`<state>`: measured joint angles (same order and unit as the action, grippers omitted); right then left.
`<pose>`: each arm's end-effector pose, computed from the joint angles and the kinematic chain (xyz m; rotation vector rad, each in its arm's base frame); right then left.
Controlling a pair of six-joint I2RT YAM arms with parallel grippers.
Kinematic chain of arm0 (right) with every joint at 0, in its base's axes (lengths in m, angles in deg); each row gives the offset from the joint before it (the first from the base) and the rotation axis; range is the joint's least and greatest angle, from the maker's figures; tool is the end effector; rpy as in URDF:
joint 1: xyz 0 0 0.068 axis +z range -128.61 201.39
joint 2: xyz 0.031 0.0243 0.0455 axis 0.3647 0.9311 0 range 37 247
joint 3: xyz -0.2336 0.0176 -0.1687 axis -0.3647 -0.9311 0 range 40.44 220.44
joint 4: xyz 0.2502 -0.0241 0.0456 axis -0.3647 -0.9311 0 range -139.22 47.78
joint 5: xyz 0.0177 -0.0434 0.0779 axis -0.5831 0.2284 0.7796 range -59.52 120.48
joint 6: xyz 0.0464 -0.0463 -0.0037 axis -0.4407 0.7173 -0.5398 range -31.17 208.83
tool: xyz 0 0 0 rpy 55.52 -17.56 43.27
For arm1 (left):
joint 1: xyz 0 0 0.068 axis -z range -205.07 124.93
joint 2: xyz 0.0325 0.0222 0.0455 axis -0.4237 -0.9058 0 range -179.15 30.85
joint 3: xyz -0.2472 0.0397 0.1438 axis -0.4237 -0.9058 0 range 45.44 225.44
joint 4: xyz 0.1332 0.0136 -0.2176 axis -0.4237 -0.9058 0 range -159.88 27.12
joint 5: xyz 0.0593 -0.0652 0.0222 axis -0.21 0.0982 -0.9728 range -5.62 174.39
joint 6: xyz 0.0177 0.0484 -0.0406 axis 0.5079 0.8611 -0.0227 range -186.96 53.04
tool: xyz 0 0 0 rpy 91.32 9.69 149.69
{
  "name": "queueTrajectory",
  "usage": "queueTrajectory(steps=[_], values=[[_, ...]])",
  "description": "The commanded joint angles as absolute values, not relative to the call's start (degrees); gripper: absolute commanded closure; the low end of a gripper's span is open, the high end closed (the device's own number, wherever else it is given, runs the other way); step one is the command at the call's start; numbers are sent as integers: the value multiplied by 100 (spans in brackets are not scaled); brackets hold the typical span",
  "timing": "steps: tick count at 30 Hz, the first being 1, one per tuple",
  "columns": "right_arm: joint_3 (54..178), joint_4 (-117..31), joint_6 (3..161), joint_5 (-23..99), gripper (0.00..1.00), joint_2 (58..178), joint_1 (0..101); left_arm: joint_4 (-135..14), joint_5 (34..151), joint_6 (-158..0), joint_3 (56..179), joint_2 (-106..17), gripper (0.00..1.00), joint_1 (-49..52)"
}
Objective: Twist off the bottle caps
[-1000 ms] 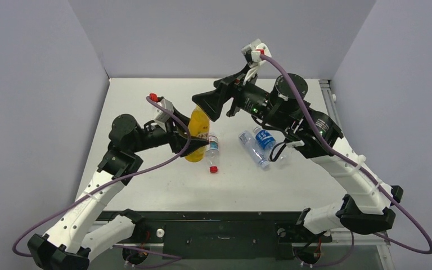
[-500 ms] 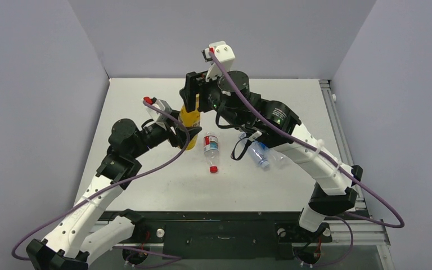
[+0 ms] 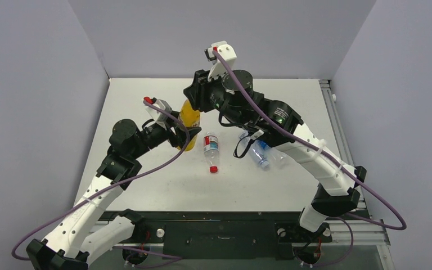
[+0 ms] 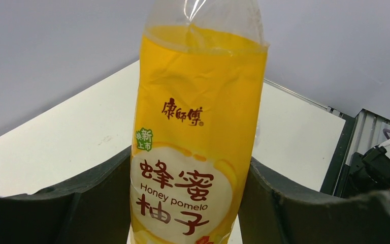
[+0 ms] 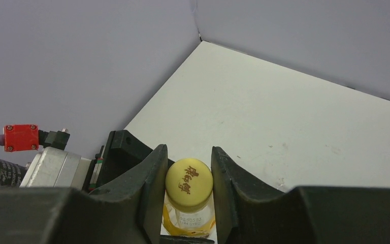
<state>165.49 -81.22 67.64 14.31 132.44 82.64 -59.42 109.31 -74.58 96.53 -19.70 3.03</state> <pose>0.1792 0.2967 0.5425 -0.4094 1.7511 0.8072 0.1665 -0.1136 0.4007 0.6257 1.4337 -0.8208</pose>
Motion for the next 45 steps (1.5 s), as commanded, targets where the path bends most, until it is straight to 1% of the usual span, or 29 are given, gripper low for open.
queueTrajectory(steps=[1,2,3,5,9,13,16,18,20,21,23,24,25,26,27,28,29,30,34,35,38,41,45], values=[[16204,-7748,6892,2615,100,12708,7883,-5533,11165,-7796,9819,-1953,100,327],[16100,-7516,6934,3346,100,12550,7784,-5515,11405,-7853,9822,-1952,100,325],[15836,-7380,7016,3689,100,12357,7628,-5464,11535,-7979,9825,-1950,100,324],[15444,-6953,7133,5026,100,12089,7446,-5321,12040,-8211,9807,-1925,100,323],[15310,-6708,7357,6531,100,11956,7270,-4921,13019,-8809,9770,-1911,100,323],[15400,-6743,7465,7365,100,11999,7193,-4668,13792,-9381,9811,-2024,100,328],[15410,-6700,7500,7632,100,12029,7168,-4631,14311,-9569,9847,-2156,100,332],[15413,-6739,7531,7657,100,12035,7152,-4690,14336,-9544,9862,-2184,100,332],[15435,-6898,7611,7264,100,12022,7152,-4804,14142,-9409,9888,-2208,100,332],[15439,-7018,7627,7046,98,12018,7155,-4865,13898,-9331,9905,-2212,100,328],[15412,-7133,7631,6208,75,11976,7156,-5073,13508,-9038,9958,-2222,100,324],[15374,-7163,7590,5582,44,11941,7168,-5180,13381,-8844,9975,-2223,100,323],[15374,-7264,7577,5229,32,11930,7180,-5233,13084,-8737,9980,-2224,100,323],[15402,-7325,7544,4597,23,11925,7220,-5347,12954,-8499,9994,-2228,100,323],[15490,-7485,7532,4301,21,11926,7255,-5405,12661,-8397,10002,-2236,100,323],[15533,-7549,7517,3710,19,11929,7351,-5529,12510,-8183,10019,-2248,100,323],[15595,-7631,7493,3436,19,11932,7491,-5648,12234,-7956,10026,-2256,100,330],[15616,-7644,7485,2894,19,11917,7566,-5673,12103,-7880,10018,-2262,100,331],[15731,-7616,7179,1898,18,12004,7889,-5711,11381,-7505,9935,-2248,100,332],[15805,-7630,6996,1805,18,12049,7920,-5709,11182,-7421,9926,-2250,100,339],[16008,-7777,6752,1552,23,12343,7944,-5708,10804,-7310,9910,-2246,100,341],[16391,-7988,6536,1486,31,12731,7954,-5687,10700,-7253,9878,-2191,100,341],[16571,-7960,6431,1766,36,12961,7996,-5696,10703,-7250,9849,-2154,100,341]])
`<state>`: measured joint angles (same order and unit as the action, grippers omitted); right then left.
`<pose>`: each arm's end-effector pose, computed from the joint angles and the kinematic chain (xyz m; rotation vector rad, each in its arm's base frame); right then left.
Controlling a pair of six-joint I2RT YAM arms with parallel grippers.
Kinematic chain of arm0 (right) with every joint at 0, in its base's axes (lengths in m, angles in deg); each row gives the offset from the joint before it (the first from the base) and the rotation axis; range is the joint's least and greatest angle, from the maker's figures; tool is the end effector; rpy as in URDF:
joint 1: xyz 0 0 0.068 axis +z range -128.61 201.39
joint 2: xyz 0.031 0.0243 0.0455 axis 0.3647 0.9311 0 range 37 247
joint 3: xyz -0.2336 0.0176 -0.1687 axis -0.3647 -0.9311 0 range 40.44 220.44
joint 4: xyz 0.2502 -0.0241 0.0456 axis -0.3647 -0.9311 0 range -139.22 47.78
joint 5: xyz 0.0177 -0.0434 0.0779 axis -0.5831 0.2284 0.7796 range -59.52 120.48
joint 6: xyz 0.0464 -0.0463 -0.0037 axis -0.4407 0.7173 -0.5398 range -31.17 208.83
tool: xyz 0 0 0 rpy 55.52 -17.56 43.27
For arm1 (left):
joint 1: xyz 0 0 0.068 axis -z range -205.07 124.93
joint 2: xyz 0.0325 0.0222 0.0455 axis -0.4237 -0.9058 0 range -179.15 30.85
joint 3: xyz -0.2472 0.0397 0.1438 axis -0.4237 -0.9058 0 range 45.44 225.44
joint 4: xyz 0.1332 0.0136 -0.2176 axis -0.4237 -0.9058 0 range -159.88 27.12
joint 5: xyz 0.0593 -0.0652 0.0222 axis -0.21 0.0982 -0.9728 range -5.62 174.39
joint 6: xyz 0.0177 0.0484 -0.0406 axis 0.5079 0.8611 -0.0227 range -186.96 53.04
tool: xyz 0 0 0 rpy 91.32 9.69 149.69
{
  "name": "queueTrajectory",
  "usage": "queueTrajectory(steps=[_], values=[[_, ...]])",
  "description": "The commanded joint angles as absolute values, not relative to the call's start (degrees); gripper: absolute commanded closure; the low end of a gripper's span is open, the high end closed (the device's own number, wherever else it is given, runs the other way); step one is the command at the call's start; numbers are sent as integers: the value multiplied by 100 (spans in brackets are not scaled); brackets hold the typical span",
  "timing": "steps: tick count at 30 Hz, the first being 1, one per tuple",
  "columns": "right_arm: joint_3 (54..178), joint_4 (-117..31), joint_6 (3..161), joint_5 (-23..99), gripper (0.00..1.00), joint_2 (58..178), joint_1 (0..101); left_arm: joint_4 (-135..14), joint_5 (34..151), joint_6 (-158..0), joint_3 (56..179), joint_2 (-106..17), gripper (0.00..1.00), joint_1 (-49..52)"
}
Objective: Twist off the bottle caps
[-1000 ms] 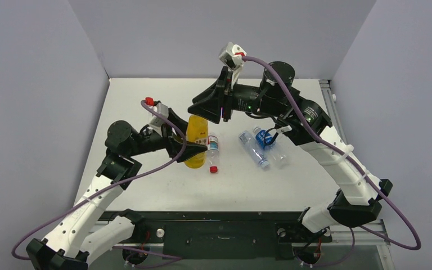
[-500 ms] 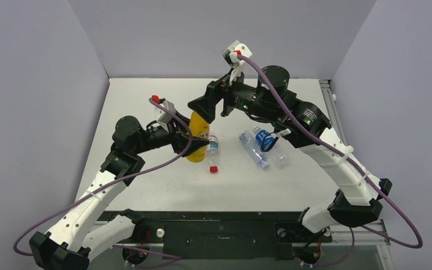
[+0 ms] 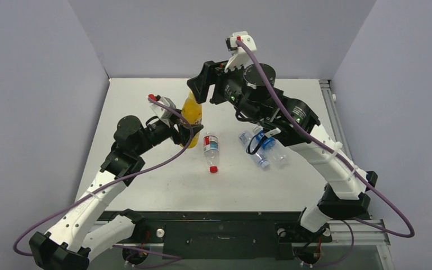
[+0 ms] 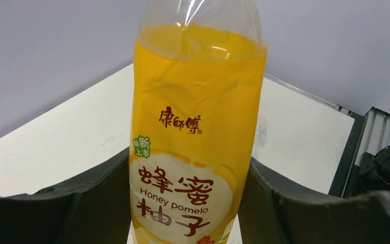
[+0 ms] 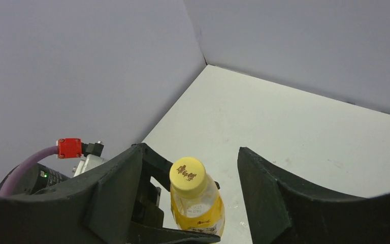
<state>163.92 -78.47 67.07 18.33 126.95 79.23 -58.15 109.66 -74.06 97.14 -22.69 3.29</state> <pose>0.1741 0.2565 0.5697 -0.3592 1.6549 0.8907 0.1781 -0.1213 0.3974 0.6416 1.4476 -0.8227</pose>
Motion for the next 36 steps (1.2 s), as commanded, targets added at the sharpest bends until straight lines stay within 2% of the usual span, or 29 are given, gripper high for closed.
queueTrajectory(steps=[1,7,9,11,17,22,28,36], values=[[16580,-7911,6402,1814,37,12976,8004,-5709,10694,-7250,9851,-2154,100,341],[16598,-7870,6348,2049,39,13081,8022,-5774,10628,-7232,9883,-2214,100,341],[16601,-7907,6344,2047,42,13113,8026,-5760,10619,-7256,9887,-2223,100,348],[16599,-7950,6351,2019,50,13143,8016,-5739,10635,-7285,9887,-2217,100,349],[16617,-8020,6414,2025,86,13141,7974,-5733,10722,-7364,9882,-2182,100,350],[16683,-8182,6668,2443,99,13033,7614,-5635,11130,-7526,9924,-2102,100,350],[15863,-7421,7289,5369,100,12319,7085,-5189,12596,-8307,9792,-1956,100,319],[15098,-6584,7410,7923,100,11747,6880,-4513,14724,-9647,9870,-2226,100,297]])
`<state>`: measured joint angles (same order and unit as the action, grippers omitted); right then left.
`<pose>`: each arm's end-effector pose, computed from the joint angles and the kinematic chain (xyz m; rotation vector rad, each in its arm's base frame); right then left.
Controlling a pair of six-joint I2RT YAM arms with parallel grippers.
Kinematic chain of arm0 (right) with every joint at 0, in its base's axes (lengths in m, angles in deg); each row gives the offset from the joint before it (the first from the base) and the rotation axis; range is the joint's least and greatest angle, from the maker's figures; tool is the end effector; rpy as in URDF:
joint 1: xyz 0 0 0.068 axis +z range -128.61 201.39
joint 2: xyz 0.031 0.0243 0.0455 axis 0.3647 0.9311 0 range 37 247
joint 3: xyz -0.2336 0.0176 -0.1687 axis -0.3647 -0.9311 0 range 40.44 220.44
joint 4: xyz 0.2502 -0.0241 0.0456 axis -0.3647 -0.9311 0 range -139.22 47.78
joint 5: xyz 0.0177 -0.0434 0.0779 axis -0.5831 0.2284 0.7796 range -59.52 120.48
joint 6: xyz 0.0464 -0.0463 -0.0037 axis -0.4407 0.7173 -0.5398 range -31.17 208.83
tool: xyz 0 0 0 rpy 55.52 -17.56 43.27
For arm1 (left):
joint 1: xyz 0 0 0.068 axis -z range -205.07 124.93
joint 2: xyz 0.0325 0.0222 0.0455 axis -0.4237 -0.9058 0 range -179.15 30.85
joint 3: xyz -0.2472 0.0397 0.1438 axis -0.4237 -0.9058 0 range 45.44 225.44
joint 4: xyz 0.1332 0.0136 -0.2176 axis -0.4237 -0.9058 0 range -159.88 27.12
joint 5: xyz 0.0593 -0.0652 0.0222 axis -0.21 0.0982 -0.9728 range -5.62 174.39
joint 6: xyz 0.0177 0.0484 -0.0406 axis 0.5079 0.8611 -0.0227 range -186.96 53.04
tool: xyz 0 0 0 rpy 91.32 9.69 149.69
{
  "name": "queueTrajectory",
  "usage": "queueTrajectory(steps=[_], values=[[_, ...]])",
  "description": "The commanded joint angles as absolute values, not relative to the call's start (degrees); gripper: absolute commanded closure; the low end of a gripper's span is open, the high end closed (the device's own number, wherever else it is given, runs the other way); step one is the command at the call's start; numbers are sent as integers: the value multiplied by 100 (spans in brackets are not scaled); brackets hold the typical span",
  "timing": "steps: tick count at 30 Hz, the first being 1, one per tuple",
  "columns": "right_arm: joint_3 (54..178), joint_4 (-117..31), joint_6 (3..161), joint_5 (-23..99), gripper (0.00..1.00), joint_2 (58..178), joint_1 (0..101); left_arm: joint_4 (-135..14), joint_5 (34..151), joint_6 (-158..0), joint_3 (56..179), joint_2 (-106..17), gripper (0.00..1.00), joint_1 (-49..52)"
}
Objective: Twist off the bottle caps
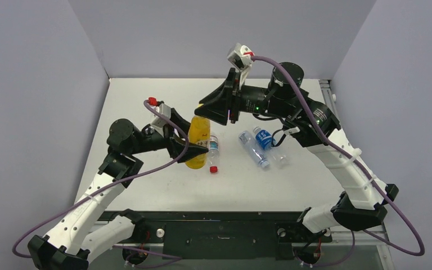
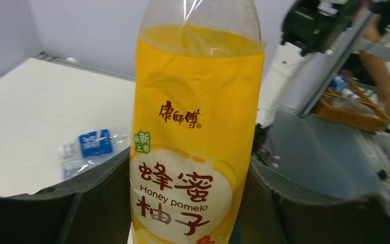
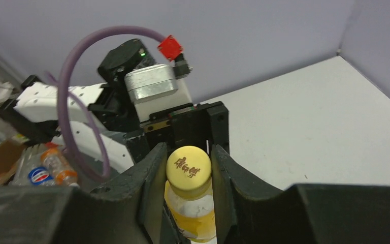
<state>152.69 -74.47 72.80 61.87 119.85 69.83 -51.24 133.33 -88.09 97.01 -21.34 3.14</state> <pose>0.1666 0.2284 0.5552 -0.9212 1.5228 1.2813 0.1519 -0.1257 0.4131 0.8477 1.3328 -1.2722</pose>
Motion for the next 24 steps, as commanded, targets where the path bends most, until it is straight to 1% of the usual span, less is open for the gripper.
queueTrajectory(steps=[1,3,4,5,6,7,8,9,10,11,12,15,17,22,24], values=[[15023,-6519,7399,8003,100,11715,6866,-4504,14925,-9701,9888,-2260,100,297],[14959,-6517,7390,8009,100,11665,6856,-4533,14930,-9766,9912,-2327,100,299],[14955,-6551,7407,7773,100,11655,6857,-4584,14862,-9705,9917,-2329,100,298],[15016,-6713,7428,7572,97,11654,6860,-4640,14617,-9620,9941,-2320,100,297],[15054,-6799,7445,6980,81,11674,6864,-4894,14446,-9335,9963,-2296,100,297],[15157,-6995,7434,6657,71,11690,6895,-5055,14076,-9180,10012,-2282,100,304],[15217,-7089,7416,5934,39,11731,6912,-5255,13881,-8904,10020,-2261,100,305],[15356,-7290,7382,5488,29,11763,6980,-5319,13495,-8762,10019,-2242,100,306],[15426,-7408,7368,4581,22,11831,7042,-5435,13296,-8522,10015,-2229,100,306],[15588,-7617,7366,4157,21,11870,7188,-5484,12920,-8431,9994,-2208,100,306],[15661,-7695,7360,3435,19,11937,7269,-5512,12758,-8229,9985,-2198,100,310],[15934,-7974,7255,1963,18,12100,7719,-5639,12107,-7877,9956,-2196,100,314],[16105,-8104,7152,1601,18,12259,7905,-5663,11845,-7736,9939,-2191,100,322],[16604,-8411,6933,1324,17,12752,8071,-5680,11326,-7580,9923,-2174,100,340],[16634,-8375,6869,1298,19,12831,8076,-5696,11268,-7548,9923,-2159,100,341]])
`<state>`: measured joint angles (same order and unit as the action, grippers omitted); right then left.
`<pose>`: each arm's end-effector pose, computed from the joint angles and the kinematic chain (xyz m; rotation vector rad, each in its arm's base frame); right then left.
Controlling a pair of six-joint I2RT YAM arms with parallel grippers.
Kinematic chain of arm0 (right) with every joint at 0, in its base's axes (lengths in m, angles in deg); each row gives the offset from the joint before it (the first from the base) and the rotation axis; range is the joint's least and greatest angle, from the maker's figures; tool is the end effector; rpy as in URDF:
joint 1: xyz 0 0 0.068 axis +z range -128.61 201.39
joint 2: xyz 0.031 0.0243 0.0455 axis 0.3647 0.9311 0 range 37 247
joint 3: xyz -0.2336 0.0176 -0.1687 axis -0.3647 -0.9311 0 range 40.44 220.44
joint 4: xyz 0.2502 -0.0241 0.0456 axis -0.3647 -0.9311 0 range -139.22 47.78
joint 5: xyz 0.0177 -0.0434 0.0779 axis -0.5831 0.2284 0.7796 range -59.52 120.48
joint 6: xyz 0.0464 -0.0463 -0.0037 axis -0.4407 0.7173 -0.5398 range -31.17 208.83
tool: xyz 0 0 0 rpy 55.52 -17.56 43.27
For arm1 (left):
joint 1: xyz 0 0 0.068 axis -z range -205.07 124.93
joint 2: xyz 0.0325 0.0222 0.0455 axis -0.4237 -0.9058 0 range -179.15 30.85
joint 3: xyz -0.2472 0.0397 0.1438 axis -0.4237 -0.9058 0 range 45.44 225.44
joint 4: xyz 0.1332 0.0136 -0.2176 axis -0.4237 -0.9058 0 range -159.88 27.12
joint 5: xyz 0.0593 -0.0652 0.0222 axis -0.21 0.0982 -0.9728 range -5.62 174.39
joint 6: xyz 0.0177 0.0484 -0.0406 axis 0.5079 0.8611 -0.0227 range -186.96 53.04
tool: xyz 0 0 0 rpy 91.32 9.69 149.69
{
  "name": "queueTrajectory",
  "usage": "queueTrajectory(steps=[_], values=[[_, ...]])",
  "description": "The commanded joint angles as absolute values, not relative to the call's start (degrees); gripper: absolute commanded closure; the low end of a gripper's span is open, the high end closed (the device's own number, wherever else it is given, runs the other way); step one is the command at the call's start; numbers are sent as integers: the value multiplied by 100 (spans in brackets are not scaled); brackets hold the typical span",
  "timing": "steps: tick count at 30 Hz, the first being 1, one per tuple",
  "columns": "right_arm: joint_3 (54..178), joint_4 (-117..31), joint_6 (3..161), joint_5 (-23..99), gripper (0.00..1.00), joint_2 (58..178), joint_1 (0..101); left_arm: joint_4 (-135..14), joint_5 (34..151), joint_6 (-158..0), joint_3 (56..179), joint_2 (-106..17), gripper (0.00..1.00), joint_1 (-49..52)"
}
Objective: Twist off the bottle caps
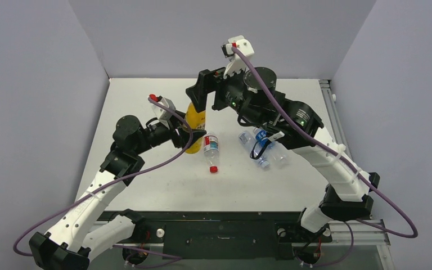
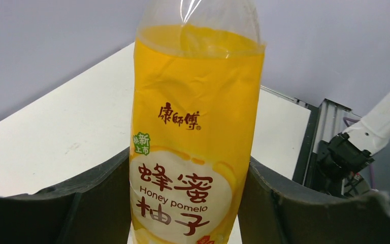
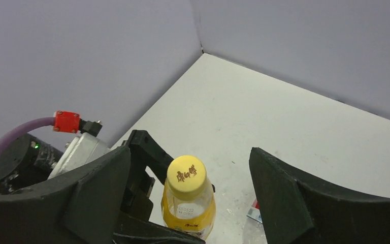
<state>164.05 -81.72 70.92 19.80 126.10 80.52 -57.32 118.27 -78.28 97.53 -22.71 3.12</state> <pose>0.1634 0.2547 0.5676 -0.4685 1.6653 0.8578 0.1715 -0.1247 0.4013 0.7132 1.4269 -0.9851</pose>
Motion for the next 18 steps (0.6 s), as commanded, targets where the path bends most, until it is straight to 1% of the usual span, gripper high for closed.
queueTrajectory(steps=[1,4,5,10,12,13,14,15,16,17,18], values=[[16641,-8346,6848,1352,23,12869,8078,-5696,11255,-7542,9918,-2144,100,345],[16659,-8193,6747,1553,31,12928,8077,-5725,11222,-7540,9905,-2121,100,350],[16671,-8172,6716,1646,36,12966,8074,-5732,11215,-7540,9905,-2119,100,350],[16717,-8103,6600,1939,49,13067,8046,-5734,11207,-7547,9920,-2109,100,358],[16714,-8104,6572,2100,56,13104,8008,-5733,11207,-7556,9927,-2122,100,358],[16717,-8112,6554,2143,63,13117,7985,-5729,11211,-7557,9929,-2125,100,358],[16717,-8118,6547,2178,68,13124,7971,-5744,11215,-7558,9942,-2131,100,358],[16711,-8133,6546,2178,79,13103,7950,-5752,11227,-7558,9945,-2138,100,359],[16714,-8142,6561,2188,83,13090,7936,-5770,11252,-7558,9948,-2143,100,359],[16719,-8164,6575,2205,91,13046,7893,-5774,11295,-7558,9938,-2140,100,359],[16718,-8170,6623,2296,94,13018,7855,-5777,11335,-7564,9935,-2133,100,359]])
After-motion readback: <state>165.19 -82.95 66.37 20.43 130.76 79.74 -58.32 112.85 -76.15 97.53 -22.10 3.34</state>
